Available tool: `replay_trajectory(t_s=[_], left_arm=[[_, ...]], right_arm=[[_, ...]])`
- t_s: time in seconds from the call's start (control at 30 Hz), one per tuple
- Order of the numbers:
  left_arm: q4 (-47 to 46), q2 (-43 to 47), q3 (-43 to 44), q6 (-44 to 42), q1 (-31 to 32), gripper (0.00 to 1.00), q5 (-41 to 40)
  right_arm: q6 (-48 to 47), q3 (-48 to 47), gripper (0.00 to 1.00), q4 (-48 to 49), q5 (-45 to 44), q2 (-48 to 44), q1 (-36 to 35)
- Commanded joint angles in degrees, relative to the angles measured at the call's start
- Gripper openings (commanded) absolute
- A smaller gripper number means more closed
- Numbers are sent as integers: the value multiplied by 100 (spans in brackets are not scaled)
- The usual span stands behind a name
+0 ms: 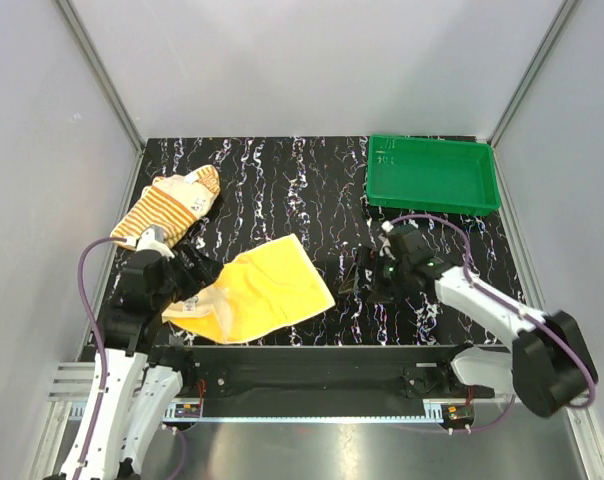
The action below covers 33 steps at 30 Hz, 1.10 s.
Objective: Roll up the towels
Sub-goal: Flatten the towel
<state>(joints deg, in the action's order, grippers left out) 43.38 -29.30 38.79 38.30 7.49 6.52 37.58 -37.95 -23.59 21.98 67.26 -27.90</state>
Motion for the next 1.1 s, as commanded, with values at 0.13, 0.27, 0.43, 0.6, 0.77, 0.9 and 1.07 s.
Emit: replay_trajectory(t_s=[0.13,0.27,0.43,0.6,0.77,0.9,1.07], left_arm=[[-48,-58,-301,616,7,80,-291],[-285,-225,-433,836,7,80,-555],[-689,-752,-495,959,7,79,-495],[-857,-849,-530,933,7,79,-485],[-769,-814,-574,810,7,79,-564],[-839,-779,-749,810,7,79,-565],[-953,-805,-837,801,7,79,-468]], right_arm=[[4,-484,100,733,-185,1629,-260],[-84,-852,100,988,-45,2255,-260],[-400,-1521,99,988,-194,2852,-260],[-682,-2567,97,777,-220,3898,-277],[-673,-3068,88,900,-80,4725,-470],[-630,-3306,71,900,-9,5146,-760],[-603,-3411,36,857,0,5358,-910]])
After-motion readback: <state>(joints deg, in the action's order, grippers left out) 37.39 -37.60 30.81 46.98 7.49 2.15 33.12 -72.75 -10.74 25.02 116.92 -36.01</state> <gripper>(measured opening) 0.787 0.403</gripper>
